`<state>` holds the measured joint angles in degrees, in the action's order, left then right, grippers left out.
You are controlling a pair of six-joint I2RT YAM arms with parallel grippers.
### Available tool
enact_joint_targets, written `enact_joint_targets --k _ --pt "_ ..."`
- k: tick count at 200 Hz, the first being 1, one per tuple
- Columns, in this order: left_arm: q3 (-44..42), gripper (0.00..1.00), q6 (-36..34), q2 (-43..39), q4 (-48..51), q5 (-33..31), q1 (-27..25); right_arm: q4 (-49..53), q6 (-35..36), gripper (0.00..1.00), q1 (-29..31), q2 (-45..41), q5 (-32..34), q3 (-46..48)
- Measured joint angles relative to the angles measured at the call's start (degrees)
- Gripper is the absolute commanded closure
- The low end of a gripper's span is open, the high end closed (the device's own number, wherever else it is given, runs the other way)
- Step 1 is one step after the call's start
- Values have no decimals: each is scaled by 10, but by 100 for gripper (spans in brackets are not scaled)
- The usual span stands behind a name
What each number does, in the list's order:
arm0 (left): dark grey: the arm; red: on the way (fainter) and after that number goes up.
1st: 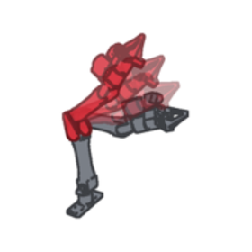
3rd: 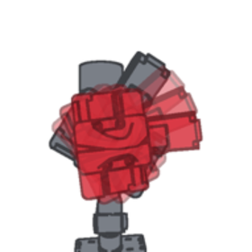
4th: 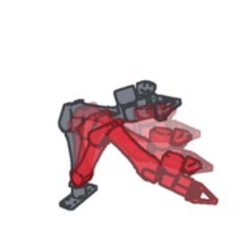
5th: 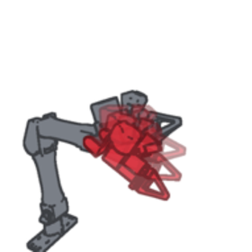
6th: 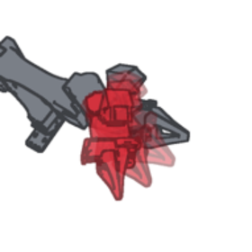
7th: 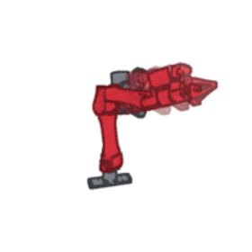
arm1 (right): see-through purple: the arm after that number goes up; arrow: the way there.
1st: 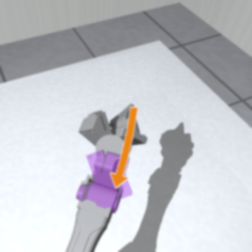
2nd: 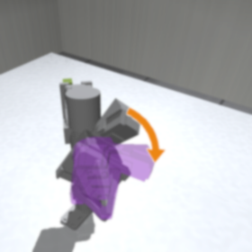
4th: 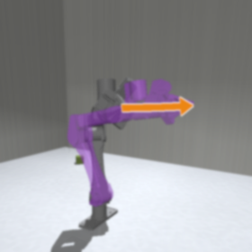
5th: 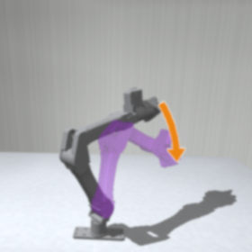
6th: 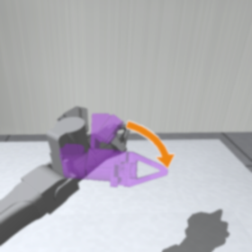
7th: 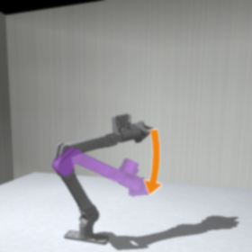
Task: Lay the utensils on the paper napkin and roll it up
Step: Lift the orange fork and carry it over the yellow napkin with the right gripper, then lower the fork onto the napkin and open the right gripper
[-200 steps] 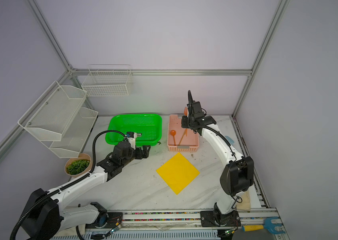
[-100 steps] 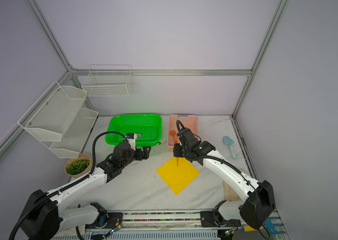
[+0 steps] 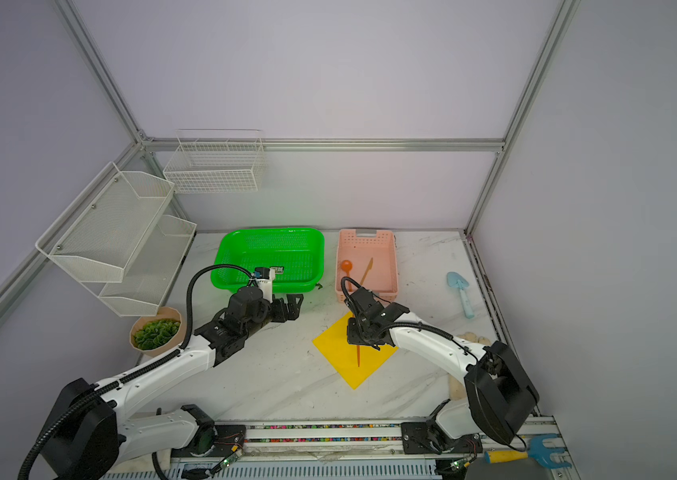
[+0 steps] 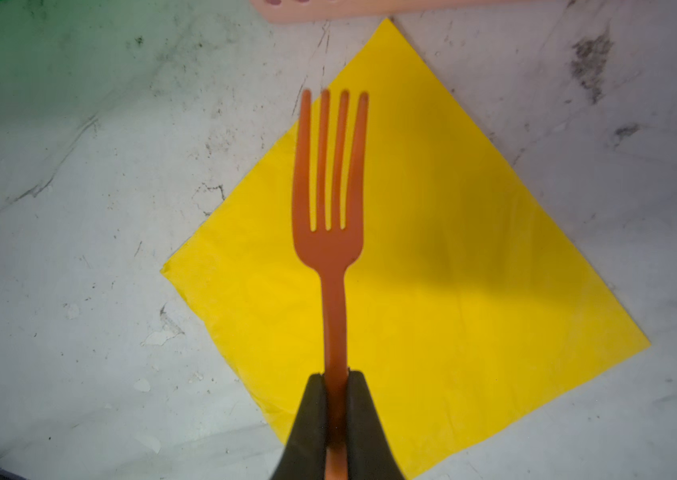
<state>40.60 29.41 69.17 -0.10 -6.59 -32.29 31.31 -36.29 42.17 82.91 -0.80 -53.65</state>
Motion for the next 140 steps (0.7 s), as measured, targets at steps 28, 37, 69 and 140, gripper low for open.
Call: enact_joint_targets --k 28,37,69,140 --pt "0 0 0 3 -1 0 0 -18 2 100 0 40 6 0" --pt "0 0 0 3 -2 0 0 -24 2 100 0 49 9 0" --pt "0 0 0 4 -2 0 0 -39 5 100 0 68 18 -2" --pt "0 0 0 4 -2 -1 0 -53 10 100 0 92 40 -2"
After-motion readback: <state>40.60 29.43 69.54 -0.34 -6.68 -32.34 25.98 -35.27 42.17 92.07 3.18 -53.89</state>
